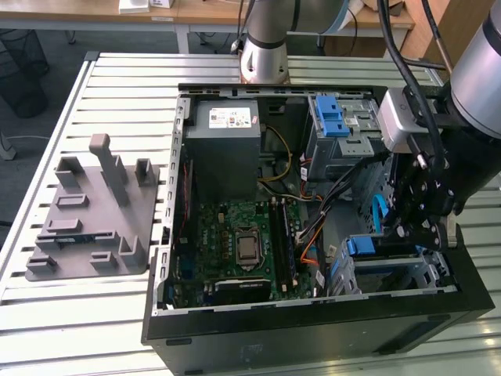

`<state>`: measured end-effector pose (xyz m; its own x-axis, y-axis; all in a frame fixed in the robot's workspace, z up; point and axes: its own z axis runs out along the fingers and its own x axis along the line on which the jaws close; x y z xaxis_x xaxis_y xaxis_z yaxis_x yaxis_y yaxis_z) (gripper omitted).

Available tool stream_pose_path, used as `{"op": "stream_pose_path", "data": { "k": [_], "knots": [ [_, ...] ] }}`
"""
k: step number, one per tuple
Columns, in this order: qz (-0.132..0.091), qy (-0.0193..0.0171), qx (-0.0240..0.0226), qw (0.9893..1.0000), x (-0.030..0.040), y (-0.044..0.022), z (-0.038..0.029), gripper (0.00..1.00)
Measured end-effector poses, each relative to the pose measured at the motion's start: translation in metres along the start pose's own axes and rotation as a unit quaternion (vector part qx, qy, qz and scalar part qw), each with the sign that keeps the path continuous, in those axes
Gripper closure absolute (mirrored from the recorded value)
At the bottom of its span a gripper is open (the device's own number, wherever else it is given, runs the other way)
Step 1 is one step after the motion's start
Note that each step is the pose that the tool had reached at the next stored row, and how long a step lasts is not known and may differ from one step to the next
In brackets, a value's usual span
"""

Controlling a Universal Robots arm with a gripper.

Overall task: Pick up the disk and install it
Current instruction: 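Insert the second disk wire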

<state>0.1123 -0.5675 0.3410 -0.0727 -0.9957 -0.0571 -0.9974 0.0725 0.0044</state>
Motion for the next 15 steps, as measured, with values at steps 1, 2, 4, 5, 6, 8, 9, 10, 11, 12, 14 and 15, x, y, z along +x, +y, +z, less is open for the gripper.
{"op": "stream_pose_path", "data": {
  "k": [1, 2, 4, 5, 6, 8, 9, 10, 11, 12, 14, 15],
  "knots": [
    [0.000, 0.0001, 0.0000, 1.0000, 0.0000, 0.0000, 0.0000, 0.77],
    [0.000, 0.0001, 0.0000, 1.0000, 0.0000, 0.0000, 0.0000, 0.77],
    [0.000, 0.0003, 0.0000, 1.0000, 0.0000, 0.0000, 0.0004, 0.77],
    [0.000, 0.0005, 0.0000, 1.0000, 0.0000, 0.0000, 0.0007, 0.77],
    [0.000, 0.0008, 0.0001, 1.0000, 0.0001, 0.0000, 0.0014, 0.77],
    [0.000, 0.0010, 0.0002, 1.0000, 0.0001, 0.0000, 0.0029, 0.77],
    [0.000, 0.0016, 0.0003, 1.0000, 0.0001, -0.0001, 0.0034, 0.77],
    [0.000, 0.0025, 0.0004, 1.0000, 0.0002, -0.0001, 0.0036, 0.77],
    [0.000, 0.0033, 0.0005, 1.0000, 0.0002, -0.0002, 0.0038, 0.77],
    [0.000, 0.0040, 0.0005, 1.0000, 0.0002, -0.0002, 0.0039, 0.77],
    [0.000, 0.0058, 0.0007, 1.0000, 0.0002, -0.0004, 0.0041, 0.77],
    [0.000, 0.0068, 0.0008, 1.0000, 0.0002, -0.0005, 0.0042, 0.77]
  ]
}}
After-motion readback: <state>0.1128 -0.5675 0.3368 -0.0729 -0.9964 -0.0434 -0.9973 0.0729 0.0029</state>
